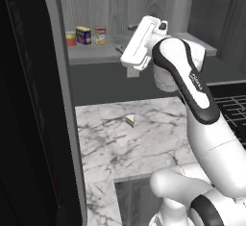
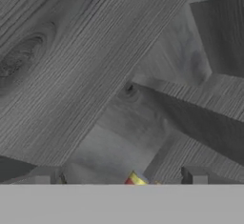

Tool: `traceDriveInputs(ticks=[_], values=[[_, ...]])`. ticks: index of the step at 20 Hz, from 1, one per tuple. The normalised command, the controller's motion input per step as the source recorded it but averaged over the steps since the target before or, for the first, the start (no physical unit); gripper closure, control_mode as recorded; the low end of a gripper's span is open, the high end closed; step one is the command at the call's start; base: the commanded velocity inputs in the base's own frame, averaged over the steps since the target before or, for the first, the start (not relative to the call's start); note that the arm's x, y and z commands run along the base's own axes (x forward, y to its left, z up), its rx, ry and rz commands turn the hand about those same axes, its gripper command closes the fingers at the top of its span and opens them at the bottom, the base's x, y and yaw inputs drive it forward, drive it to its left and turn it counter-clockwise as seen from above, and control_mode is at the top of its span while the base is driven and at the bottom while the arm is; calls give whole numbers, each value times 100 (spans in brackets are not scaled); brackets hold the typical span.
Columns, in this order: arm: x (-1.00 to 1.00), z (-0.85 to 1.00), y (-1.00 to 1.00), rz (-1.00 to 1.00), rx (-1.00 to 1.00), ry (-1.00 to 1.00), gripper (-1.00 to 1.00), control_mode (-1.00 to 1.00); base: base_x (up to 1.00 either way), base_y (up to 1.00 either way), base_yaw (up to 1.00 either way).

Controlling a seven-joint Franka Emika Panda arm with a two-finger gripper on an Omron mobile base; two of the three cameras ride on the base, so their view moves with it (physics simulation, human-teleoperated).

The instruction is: Pick the cans from the counter and place them in their designated side in the cabinet.

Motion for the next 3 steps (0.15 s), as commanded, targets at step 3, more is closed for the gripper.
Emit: traceDriveInputs(ticks=[3], values=[[-75,0,-26,0,-2,-2,-100,-100,0,0,0]])
